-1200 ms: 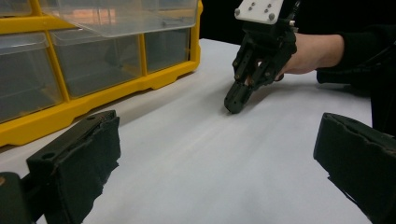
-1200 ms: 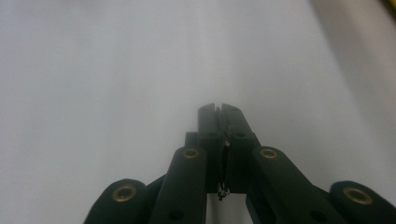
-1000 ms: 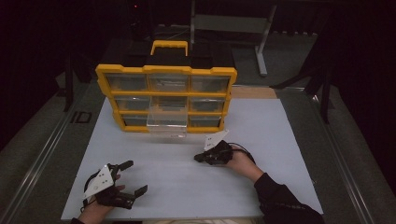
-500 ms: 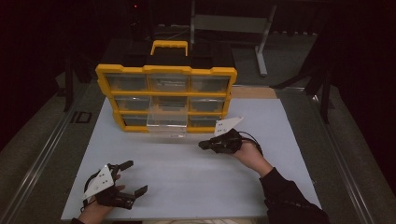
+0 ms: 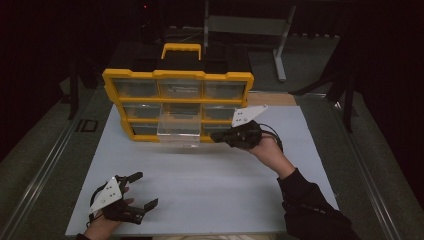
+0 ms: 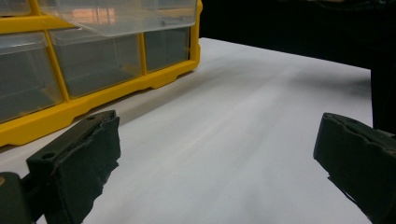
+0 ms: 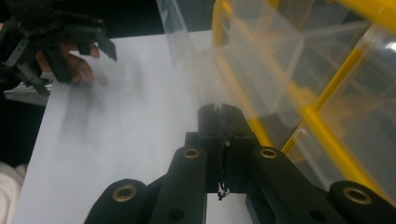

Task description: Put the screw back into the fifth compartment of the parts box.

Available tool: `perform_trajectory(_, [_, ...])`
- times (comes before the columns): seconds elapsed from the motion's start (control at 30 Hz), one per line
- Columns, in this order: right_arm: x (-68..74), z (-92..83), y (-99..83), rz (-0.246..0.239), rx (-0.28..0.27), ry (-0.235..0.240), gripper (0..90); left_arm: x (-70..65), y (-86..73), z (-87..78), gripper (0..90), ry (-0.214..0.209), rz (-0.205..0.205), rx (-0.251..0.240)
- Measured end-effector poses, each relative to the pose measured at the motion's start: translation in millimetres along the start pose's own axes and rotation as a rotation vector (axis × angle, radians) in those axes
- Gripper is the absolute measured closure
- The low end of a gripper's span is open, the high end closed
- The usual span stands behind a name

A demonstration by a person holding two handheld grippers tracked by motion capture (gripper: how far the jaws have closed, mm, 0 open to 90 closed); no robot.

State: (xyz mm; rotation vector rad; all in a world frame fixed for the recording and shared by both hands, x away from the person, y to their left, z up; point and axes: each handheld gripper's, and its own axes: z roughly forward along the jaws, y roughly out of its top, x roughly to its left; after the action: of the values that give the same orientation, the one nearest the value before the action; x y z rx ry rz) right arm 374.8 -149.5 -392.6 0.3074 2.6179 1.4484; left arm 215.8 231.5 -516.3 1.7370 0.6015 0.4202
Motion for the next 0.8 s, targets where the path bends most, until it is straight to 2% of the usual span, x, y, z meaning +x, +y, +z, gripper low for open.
perform_trajectory(0.27, [-7.8, -1.2, 26.9, 0.001, -0.017, -0.013, 88.1, -0.1, 0.0, -0.1, 1.7, -0.002, -0.001, -0.002])
perform_trajectory(0.43, [-10.9, 0.3, 37.1, 0.001, -0.029, -0.007, 88.1, 0.0, 0.0, 0.0, 1.8, -0.002, -0.003, -0.004])
perform_trajectory(0.8, [-12.3, 14.6, 61.2, -0.025, -0.033, 0.005, 88.1, 0.2, 0.0, -0.4, 1.7, -0.004, -0.006, -0.005])
